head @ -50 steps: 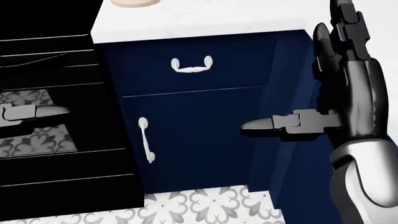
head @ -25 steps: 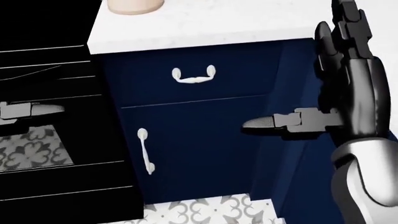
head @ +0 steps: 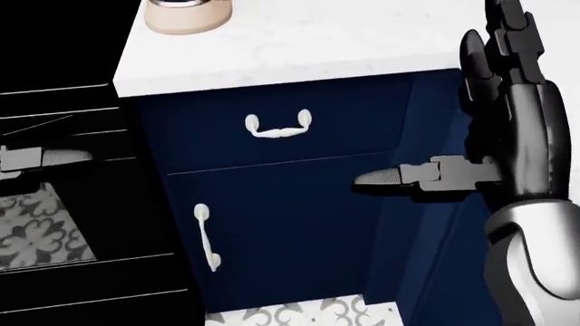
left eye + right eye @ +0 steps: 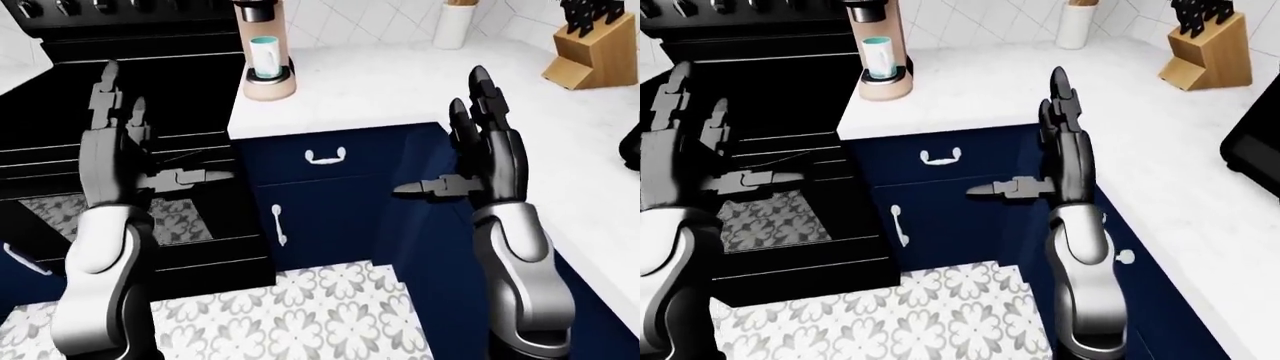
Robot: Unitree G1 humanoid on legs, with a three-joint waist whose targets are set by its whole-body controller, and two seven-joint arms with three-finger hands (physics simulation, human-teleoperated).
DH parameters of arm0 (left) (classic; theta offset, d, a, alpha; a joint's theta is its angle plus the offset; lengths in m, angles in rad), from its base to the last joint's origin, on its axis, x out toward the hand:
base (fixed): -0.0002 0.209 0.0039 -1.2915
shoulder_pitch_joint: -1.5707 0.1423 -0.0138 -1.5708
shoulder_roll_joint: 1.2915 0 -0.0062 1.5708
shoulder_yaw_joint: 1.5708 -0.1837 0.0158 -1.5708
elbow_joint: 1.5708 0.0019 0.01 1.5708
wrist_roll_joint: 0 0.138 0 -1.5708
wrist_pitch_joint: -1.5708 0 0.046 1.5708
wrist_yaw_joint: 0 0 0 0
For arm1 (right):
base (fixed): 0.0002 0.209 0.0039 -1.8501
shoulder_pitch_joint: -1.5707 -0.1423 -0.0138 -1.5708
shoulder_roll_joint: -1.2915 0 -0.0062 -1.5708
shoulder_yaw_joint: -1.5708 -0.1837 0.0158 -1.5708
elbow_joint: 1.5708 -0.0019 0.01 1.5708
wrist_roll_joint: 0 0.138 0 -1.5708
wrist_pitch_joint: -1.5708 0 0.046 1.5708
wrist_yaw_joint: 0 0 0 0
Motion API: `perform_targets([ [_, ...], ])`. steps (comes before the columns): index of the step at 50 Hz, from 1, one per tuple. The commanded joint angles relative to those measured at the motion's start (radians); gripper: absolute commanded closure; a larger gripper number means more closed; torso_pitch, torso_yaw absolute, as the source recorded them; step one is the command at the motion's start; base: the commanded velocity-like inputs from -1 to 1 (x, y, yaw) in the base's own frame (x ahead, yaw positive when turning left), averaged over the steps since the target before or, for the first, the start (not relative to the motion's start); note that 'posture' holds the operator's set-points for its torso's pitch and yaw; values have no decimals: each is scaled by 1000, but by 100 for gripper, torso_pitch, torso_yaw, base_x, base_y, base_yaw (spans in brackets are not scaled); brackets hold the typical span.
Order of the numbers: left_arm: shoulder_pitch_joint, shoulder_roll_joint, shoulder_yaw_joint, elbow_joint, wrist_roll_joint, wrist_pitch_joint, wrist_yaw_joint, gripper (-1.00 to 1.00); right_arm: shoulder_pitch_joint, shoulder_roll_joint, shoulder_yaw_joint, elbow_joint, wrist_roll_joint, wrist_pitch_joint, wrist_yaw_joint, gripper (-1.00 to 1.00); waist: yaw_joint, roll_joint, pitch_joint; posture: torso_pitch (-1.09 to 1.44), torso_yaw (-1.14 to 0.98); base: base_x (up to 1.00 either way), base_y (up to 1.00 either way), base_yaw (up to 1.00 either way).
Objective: Pick the mug from under the coffee machine dispenser and place it on the counter.
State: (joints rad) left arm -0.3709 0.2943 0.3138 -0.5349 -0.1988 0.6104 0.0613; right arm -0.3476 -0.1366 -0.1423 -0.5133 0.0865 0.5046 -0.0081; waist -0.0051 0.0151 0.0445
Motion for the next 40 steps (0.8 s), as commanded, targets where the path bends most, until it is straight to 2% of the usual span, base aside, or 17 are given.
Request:
perform_targets([
  [1,-23,14,17,-25,3,-32,6,-100,-29,-2,6,-36,3,-28,3,-100,2,2,-12,0,0,12,0,0],
  [3,-22,16,18,-22,3,-34,6,-100,-26,-1,7,-37,3,-29,4,-100,-3,42,-14,0,0,13,0,0],
  [4,-23,16,18,-21,3,-35,7,-100,-27,0,7,-38,3,-27,3,-100,-5,76,-25,0,0,12,0,0],
  [7,-25,20,18,-22,1,-32,7,-100,-30,-1,8,-39,3,-25,3,-100,0,69,-21,0,0,12,0,0],
  [14,-23,21,21,-24,0,-31,9,-100,-29,-1,8,-40,1,-27,5,-100,12,-3,-17,0,0,13,1,0],
  [16,-22,21,20,-24,0,-32,8,-100,-30,-1,7,-39,1,-26,5,-100,15,-45,-21,0,0,13,3,0],
  [17,-22,21,21,-24,-1,-33,8,-100,-28,-1,7,-37,0,-29,5,-100,14,-83,-35,0,0,12,3,0],
  [18,-22,22,22,-25,-1,-32,8,-100,-26,-1,6,-38,1,-31,6,-100,7,-47,-27,0,0,12,4,0],
  [20,-20,21,20,-27,0,-31,9,-100,-25,0,7,-35,1,-34,6,-100,6,-60,-27,0,0,12,3,0],
  [23,-21,20,18,-29,0,-30,9,-100,-28,0,7,-32,1,-33,5,-100,5,-38,-29,0,0,12,3,0],
  [26,-21,20,19,-28,0,-30,9,-100,-26,0,7,-29,2,-38,6,-100,2,-4,-13,0,0,12,3,0],
  [28,-21,20,18,-29,1,-30,9,-100,-26,0,7,-27,2,-41,6,-100,-4,34,-14,0,0,13,3,0],
  [30,-21,20,19,-28,1,-31,9,-100,-26,0,7,-28,2,-40,6,-100,-5,103,-38,0,0,13,3,0],
  [31,-20,19,19,-28,1,-31,9,-100,-25,0,8,-27,1,-41,6,-100,5,54,-25,0,0,12,4,0],
  [32,-21,20,18,-28,2,-31,9,-100,-24,0,8,-27,0,-42,7,-100,-1,73,-23,0,0,12,3,0],
  [33,-21,20,19,-28,2,-31,8,-100,-24,0,8,-27,1,-42,7,-100,6,68,-24,0,0,12,3,0],
  [40,-26,22,21,-34,-2,-22,11,-100,-30,-1,6,-28,2,-37,6,-100,12,-5,-19,0,0,13,3,0],
])
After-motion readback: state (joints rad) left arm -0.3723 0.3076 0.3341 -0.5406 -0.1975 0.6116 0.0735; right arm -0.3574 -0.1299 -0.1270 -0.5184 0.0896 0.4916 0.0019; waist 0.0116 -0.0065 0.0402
